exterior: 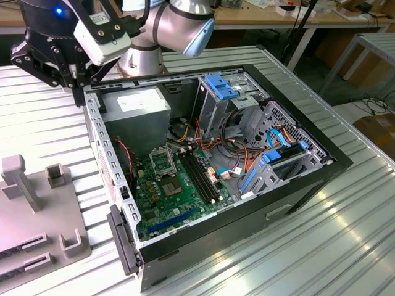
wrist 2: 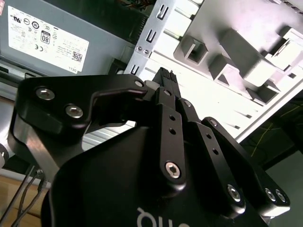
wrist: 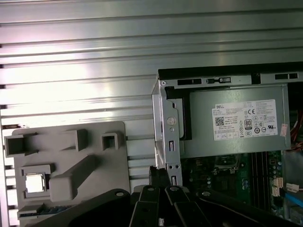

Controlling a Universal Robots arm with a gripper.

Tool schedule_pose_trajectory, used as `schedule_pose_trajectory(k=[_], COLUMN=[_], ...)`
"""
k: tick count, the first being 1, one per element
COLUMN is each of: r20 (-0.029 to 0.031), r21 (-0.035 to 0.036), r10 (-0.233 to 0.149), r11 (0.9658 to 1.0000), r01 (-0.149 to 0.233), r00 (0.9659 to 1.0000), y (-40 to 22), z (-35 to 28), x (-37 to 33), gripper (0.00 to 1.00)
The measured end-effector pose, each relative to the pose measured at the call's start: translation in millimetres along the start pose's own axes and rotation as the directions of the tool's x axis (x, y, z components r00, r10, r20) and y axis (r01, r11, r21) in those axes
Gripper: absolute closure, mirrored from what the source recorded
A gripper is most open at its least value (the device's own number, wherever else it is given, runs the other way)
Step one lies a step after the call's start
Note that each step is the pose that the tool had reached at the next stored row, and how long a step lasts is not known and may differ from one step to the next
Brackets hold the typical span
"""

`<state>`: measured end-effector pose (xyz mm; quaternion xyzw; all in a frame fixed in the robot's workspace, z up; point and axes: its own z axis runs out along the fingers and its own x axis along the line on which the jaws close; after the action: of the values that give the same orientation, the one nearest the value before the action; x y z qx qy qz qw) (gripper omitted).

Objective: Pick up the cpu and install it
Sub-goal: 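Reach for the cpu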

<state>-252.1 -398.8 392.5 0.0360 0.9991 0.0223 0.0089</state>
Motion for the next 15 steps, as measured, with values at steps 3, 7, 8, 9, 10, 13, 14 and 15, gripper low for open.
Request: schedule_pose_trajectory(k=[3, 7, 8, 9, 10, 13, 14, 15], r20=[-0.0024, -0.0093, -0.0102, -0.0112, -0.0120, -0.0157, -0.0164, -0.0174], r21=[0.0002, 0.0007, 0.0007, 0.0007, 0.0009, 0.0011, 0.0011, 0.0012], r10=[0.000, 0.000, 0.000, 0.001, 0.001, 0.001, 0.001, 0.001], r11=[1.0000, 1.0000, 1.0000, 1.0000, 1.0000, 1.0000, 1.0000, 1.0000], r01=[0.000, 0.000, 0.000, -0.001, -0.001, -0.001, -0.001, -0.001], r00=[1.0000, 1.0000, 0.9999, 0.9999, 0.9999, 0.9999, 0.9999, 0.9998], y=[-0.3, -0.6, -0.7, -0.8, -0.8, -1.1, -1.2, -1.3], z=[0.1, 0.3, 0.3, 0.4, 0.4, 0.5, 0.6, 0.6], x=[4.0, 8.6, 9.5, 10.4, 11.2, 15.1, 16.1, 17.3], gripper=[0.89, 0.89, 0.89, 0.89, 0.89, 0.89, 0.89, 0.89])
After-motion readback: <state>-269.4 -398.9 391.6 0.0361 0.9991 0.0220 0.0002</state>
